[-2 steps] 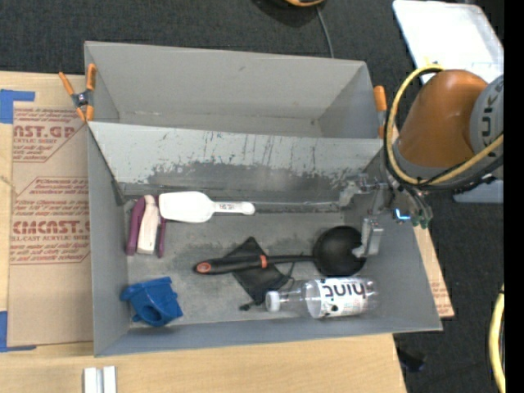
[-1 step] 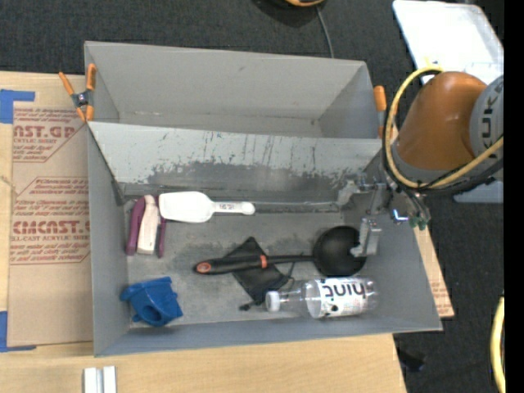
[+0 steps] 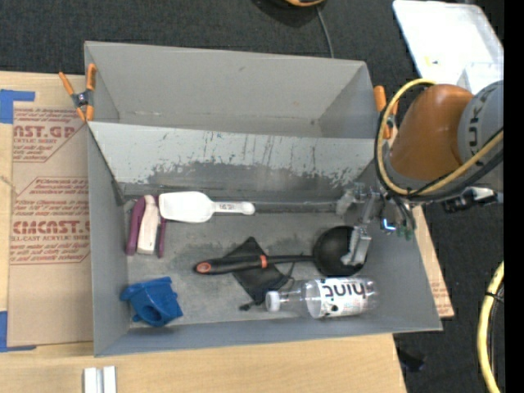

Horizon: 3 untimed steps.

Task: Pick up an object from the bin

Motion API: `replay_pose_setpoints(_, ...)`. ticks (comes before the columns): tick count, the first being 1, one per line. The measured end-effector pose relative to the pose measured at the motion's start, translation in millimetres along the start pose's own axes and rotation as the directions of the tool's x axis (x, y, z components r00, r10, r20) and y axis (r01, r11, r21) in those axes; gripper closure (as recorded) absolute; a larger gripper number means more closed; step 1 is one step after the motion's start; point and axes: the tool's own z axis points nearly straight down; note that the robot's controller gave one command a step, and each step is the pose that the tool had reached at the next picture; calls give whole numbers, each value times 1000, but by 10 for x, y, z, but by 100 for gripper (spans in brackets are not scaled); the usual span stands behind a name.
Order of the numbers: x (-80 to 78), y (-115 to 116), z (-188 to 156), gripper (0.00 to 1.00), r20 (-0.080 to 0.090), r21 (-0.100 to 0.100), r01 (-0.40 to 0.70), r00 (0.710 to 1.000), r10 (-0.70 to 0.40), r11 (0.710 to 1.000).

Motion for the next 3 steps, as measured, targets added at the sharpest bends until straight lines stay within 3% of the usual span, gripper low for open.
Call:
replay_pose_setpoints(1, -12, -40, 607, 0, 20, 3, -17, 1000, 16, 1000)
replay_pose_setpoints(2, 73, -38, 621, 100, 16, -1, -121, 992, 121, 993)
replay_pose_setpoints(3, 73, -38, 621, 100, 16, -1, -121, 992, 121, 993)
